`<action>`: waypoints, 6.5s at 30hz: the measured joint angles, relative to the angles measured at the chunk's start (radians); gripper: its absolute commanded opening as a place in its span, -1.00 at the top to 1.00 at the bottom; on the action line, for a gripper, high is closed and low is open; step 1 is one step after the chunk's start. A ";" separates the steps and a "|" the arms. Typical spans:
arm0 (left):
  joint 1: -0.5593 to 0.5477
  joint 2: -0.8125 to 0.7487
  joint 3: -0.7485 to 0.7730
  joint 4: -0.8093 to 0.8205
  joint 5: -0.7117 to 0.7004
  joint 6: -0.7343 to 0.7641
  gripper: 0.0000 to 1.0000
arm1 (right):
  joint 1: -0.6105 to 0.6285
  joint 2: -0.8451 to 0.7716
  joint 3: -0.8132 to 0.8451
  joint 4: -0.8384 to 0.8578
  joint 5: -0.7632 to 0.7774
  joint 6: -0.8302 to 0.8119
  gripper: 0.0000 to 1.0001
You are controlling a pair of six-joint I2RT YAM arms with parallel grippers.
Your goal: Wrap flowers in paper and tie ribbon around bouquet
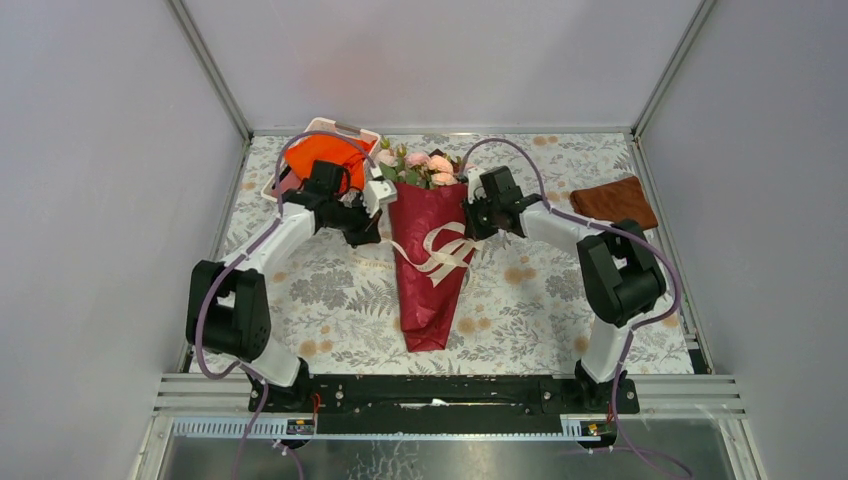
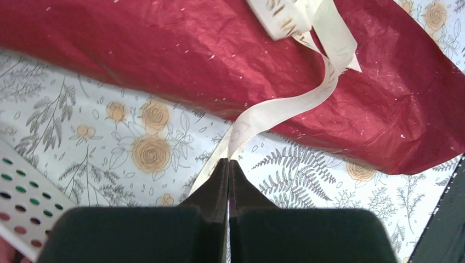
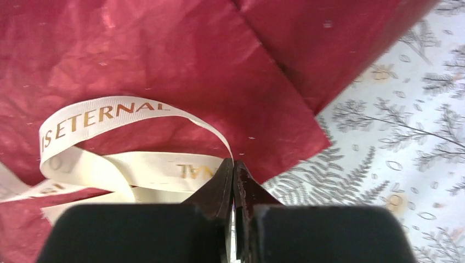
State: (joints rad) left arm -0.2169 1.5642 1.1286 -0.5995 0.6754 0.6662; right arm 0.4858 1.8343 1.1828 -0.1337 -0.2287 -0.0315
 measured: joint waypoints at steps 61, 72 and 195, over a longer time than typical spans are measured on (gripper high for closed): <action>-0.047 0.264 0.067 0.005 -0.021 0.132 1.00 | -0.304 -0.573 -0.278 0.049 0.161 0.178 1.00; 0.062 0.031 0.123 -0.040 0.114 0.005 1.00 | -0.185 -0.623 -0.169 0.011 -0.274 0.106 1.00; -0.246 0.106 0.010 0.101 -0.186 0.667 1.00 | 0.024 -0.213 -0.159 0.378 -0.140 0.520 1.00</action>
State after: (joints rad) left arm -0.4625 1.6703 1.1385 -0.4988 0.4896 1.3331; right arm 0.5095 1.6215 1.0233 0.2447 -0.3691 0.4889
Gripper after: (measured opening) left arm 0.008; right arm 0.012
